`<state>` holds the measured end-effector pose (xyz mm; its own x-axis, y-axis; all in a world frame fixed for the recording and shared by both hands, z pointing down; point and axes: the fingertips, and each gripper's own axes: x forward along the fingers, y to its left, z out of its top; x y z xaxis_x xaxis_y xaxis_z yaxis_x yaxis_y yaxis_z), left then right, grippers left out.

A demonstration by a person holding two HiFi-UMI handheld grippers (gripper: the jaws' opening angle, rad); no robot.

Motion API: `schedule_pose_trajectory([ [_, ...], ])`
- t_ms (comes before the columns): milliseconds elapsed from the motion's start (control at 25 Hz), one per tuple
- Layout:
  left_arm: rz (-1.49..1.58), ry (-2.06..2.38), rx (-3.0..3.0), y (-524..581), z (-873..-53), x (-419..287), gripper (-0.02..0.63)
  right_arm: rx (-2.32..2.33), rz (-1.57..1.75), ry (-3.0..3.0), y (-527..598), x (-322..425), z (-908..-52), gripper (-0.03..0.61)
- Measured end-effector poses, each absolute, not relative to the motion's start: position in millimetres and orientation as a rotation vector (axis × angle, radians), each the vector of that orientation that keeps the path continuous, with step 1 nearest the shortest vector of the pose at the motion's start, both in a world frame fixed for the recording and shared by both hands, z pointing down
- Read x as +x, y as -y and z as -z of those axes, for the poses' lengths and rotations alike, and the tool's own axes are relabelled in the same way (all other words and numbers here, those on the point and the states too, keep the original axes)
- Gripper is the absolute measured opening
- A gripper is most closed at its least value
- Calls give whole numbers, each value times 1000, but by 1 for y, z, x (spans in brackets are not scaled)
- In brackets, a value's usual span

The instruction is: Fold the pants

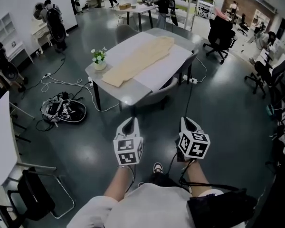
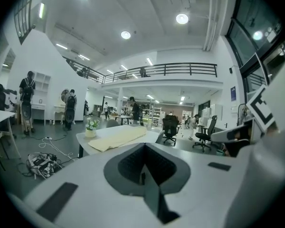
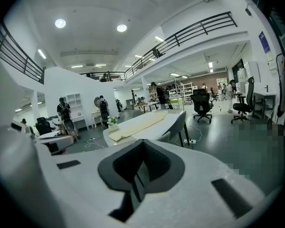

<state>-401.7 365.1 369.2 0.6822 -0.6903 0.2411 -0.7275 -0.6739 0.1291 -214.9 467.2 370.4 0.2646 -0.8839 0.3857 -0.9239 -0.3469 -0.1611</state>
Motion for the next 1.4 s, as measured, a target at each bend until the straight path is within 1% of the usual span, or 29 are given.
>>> schedule_pose_trajectory([
  [200, -276, 1113, 2699, -340, -373, -368, 5, 2465, -650, 1704, -449, -180, -373, -8],
  [360, -289, 1098, 2713, -309, -377, -320, 5, 2479, -679, 1694, -420, -134, -382, -8],
  [560, -299, 1102, 2679, -262, -386, -242, 5, 2411, -642, 1730, -370, -67, -383, -8],
  [800, -281, 1092, 2696, -214, -371, -129, 5, 2361, -600, 1768, -316, 32, -369, -8],
  [960, -277, 1098, 2704, -193, -368, -70, 5, 2347, -613, 1788, -291, 89, -370, -8],
  [1160, -327, 1136, 2700, -173, -378, -37, 5, 2353, -645, 1813, -264, 135, -377, -8],
  [1400, -360, 1183, 2664, -141, -386, -19, 5, 2327, -708, 1838, -235, 159, -392, -8],
])
